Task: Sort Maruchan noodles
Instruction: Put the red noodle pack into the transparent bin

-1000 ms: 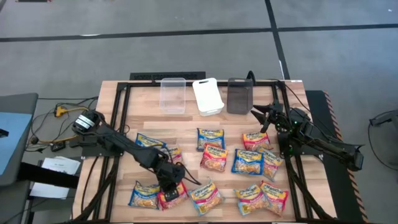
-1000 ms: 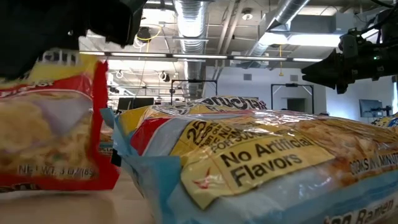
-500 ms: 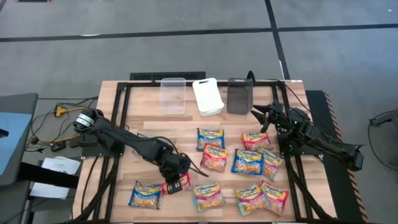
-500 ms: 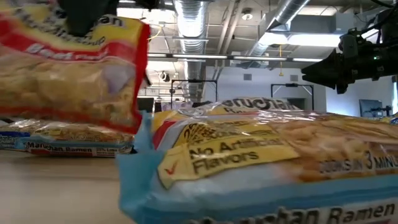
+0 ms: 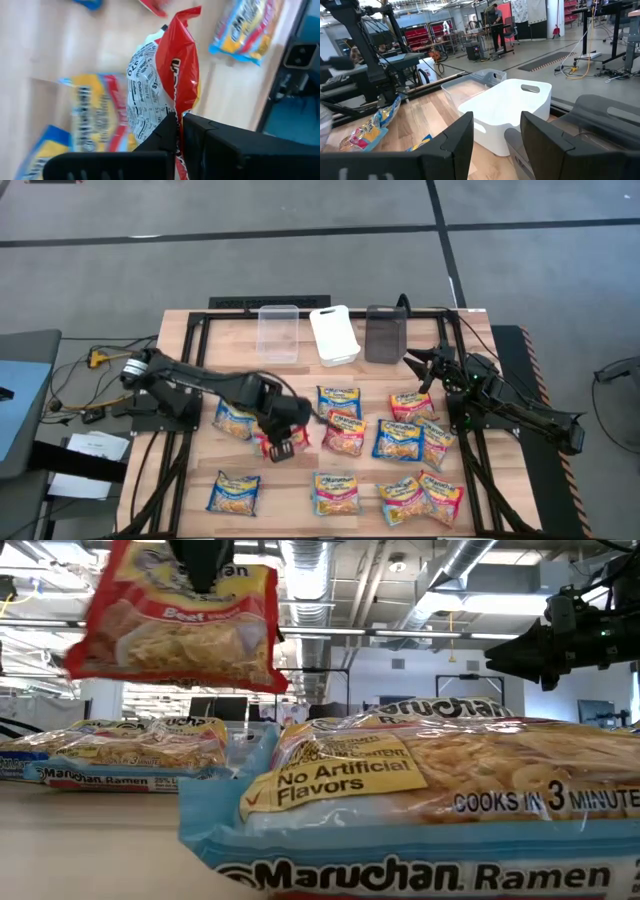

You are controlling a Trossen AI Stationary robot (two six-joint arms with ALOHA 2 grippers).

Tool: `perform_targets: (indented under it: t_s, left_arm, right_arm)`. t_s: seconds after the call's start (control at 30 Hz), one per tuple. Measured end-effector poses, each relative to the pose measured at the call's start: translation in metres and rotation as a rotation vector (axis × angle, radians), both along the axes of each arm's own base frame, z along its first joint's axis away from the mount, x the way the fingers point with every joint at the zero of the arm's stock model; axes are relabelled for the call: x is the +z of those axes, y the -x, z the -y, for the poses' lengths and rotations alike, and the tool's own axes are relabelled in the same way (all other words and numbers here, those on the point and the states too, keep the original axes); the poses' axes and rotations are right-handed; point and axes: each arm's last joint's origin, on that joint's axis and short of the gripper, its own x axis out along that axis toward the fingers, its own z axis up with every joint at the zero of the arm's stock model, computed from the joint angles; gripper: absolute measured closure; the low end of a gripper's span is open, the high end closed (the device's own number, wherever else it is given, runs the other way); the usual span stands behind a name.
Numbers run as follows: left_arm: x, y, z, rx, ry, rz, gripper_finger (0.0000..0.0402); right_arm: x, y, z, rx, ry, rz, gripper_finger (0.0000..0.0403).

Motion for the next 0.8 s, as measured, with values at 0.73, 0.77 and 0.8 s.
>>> perform_targets:
  t_s: [0.73, 0.77, 0.8]
  left_arm:
    - [0.043, 0.052, -0.199, 0.233, -0.293, 0.119, 0.0401]
    - [0.043, 0.055, -0.209, 0.247, -0.311, 0.131, 0.0401]
    - [0.045, 0.059, -0.219, 0.265, -0.330, 0.147, 0.0401]
  right_arm:
    - [0.000, 0.000, 0.000, 0.000, 0.000, 0.000, 0.0217]
    - [0.000, 0.000, 0.000, 0.000, 0.000, 0.001, 0.0217]
    - [0.000, 0.000, 0.000, 0.000, 0.000, 0.001, 0.0217]
